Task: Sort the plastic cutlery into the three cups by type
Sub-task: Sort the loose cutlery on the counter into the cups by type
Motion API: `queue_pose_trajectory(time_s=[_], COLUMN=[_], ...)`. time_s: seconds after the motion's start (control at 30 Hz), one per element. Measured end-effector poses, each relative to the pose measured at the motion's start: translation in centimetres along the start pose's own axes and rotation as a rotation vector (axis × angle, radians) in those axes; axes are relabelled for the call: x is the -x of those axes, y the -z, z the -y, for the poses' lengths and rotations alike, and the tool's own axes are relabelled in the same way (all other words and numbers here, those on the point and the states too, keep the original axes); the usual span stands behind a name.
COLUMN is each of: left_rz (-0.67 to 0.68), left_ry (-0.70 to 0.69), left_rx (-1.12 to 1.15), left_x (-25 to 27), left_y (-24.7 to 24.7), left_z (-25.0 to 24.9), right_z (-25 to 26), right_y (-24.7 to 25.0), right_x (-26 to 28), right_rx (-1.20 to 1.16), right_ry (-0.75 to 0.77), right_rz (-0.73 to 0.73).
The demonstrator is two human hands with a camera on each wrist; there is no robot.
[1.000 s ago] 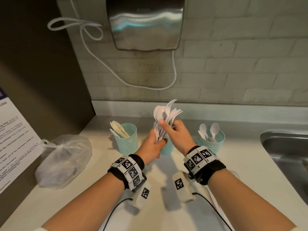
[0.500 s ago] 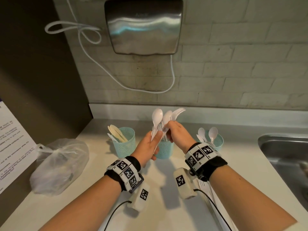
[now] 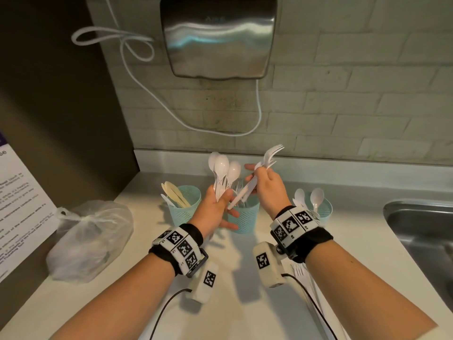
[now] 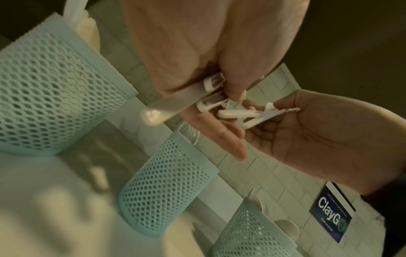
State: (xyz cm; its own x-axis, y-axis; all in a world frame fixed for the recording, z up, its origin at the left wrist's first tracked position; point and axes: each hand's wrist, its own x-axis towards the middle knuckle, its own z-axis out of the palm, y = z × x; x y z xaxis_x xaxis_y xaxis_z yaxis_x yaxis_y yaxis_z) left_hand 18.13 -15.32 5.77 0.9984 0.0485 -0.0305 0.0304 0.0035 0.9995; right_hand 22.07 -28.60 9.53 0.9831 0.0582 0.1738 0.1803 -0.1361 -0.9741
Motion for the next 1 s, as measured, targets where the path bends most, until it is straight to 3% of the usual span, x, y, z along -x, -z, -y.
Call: queue_pose_trajectory(time_s=[0.07,0.13,0.3,0.53,0.77,0.9,1.0], left_rz=[-0.003,-0.015,-0.026,0.038,0.015,-0.005,-0.113], left_ry=[-0.005,-0.021,-0.057,-0.016,0.020,-0.006,-0.042], left_rx=[0.023,0.003,-0.108,-0.048,0.050,-0.060,-0.112], left_x=[0.2,0.2,0.5,0.9,0.6,0.5,0.3], left_y=[0.2,0.4,0.4,0.5,0.6,0.5,0.9], left_z=[-0.1,-0.1,-0.2,-0.1,-0.3,-0.5,-0.5], right_z=[0.3,0.5,0.3,-0.1,-0.2,0.8,2.3], right_y=[0.3,0.5,0.0,-0.5,0.0,0.3,1.7], right_x=[-0.2,-0.2,0.4,0.2,0.0,-0.2,-0.6], right_rx=[-0.041,-0.055,0.186,0.540,0.508,0.408,0.305], right_ry=[0.028,0.053,0.159,0.235,0.268,0.287,0.236], right_rz=[-0.092,-0.093,0.102,-0.013,0.037,-0.049,-0.165])
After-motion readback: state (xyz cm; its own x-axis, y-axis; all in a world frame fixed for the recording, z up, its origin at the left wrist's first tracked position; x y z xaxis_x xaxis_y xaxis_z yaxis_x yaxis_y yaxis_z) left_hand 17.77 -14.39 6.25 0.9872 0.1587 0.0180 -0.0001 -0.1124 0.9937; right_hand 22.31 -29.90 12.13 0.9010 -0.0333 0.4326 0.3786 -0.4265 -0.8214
